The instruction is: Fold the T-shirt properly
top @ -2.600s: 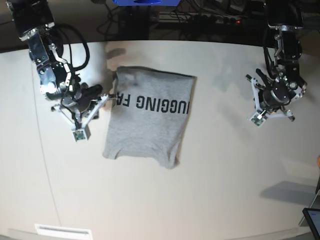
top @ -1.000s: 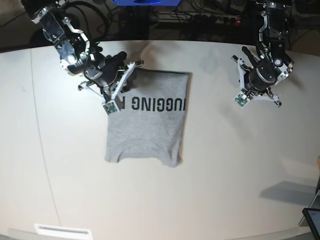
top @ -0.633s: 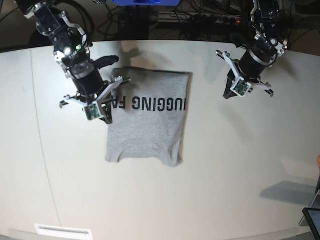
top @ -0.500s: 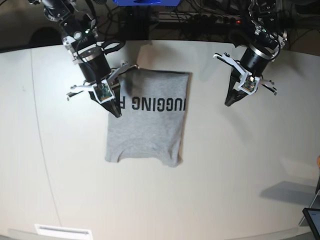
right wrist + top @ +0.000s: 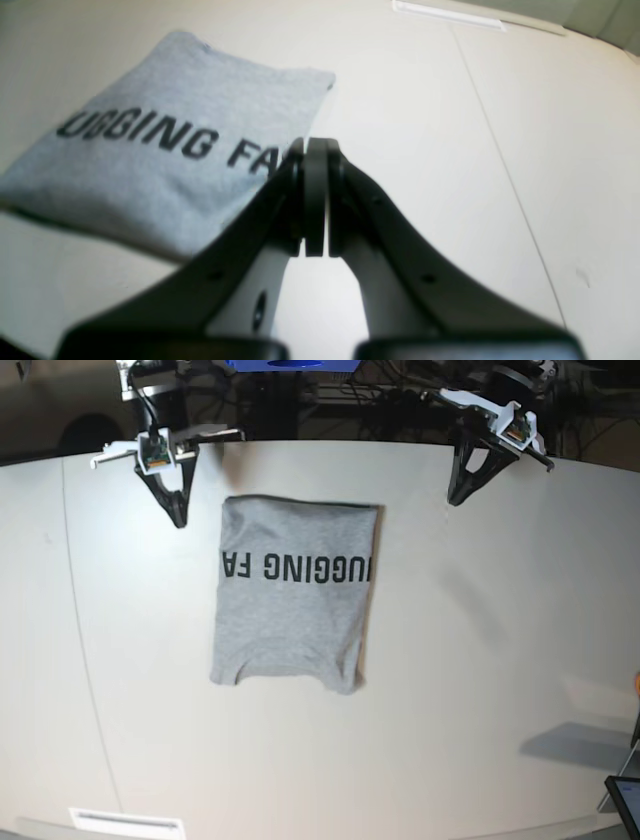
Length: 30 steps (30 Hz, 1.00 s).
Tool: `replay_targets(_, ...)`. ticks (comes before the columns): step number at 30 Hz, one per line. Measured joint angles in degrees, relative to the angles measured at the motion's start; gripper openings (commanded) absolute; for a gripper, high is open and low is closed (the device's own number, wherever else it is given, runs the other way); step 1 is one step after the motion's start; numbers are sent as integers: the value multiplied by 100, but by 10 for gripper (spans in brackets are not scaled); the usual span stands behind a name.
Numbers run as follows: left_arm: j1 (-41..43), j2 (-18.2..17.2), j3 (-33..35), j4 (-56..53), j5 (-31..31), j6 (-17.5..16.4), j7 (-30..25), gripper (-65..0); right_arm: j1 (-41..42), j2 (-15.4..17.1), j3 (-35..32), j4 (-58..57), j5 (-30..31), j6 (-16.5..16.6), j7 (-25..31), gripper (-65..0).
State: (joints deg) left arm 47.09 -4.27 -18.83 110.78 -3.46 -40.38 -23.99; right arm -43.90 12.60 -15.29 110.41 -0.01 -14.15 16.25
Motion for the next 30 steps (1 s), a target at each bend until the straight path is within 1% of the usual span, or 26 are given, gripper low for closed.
replay_targets(2,219,-9,37,-92,-26,0,-328,-647,-308,-13,118,-2,0,-7,94,-649)
replay_targets(5,369,-35,131,-444,-4,0,-544,-648,-562,-13,166,-4,0,-7,105,-649)
replay_targets(8,409,-35,260,-769,46,24,-688,-648,-745,-31,354,-17,-2,33,127,-649)
replay_targets(10,544,-57,389,-909,-2,61,-960,-648,-960,-17,505,-17,0,-9,107,-649)
replay_targets(14,649,-260,702,-1491,52,57,-1108,-648,-1268,-26,595,-22,0,-2,107,-649)
replay_targets(17,680,-332,763,-1943,24,74,-1425,-648,-1617,-26,595,-26,-11,13,94,-649)
replay_targets(21,866,-389,841,-2352,31,66,-1757,-648,-1834,-31,592,-120,-2,-4,-479,-649)
replay_targets(24,894,-466,1027,-2693,-13,61,-1849,-648,-1834,-44,564,-358,-2,4,-940,-649)
replay_targets(25,879,-481,1086,-2855,20,63,-1843,-648,-1847,-98,564,-461,0,-2,-1054,-649)
replay_targets(27,879,-522,1193,-3215,7,68,-1814,-648,-1845,-249,564,-684,0,-44,-1228,-649)
replay_targets(29,879,-575,1327,-3560,4,76,-1797,-648,-1764,-271,533,-994,-2,55,-1248,-649)
replay_targets(30,844,-579,1403,-3746,0,74,-1799,-648,-1652,-284,527,-1222,-2,46,-1279,-649)
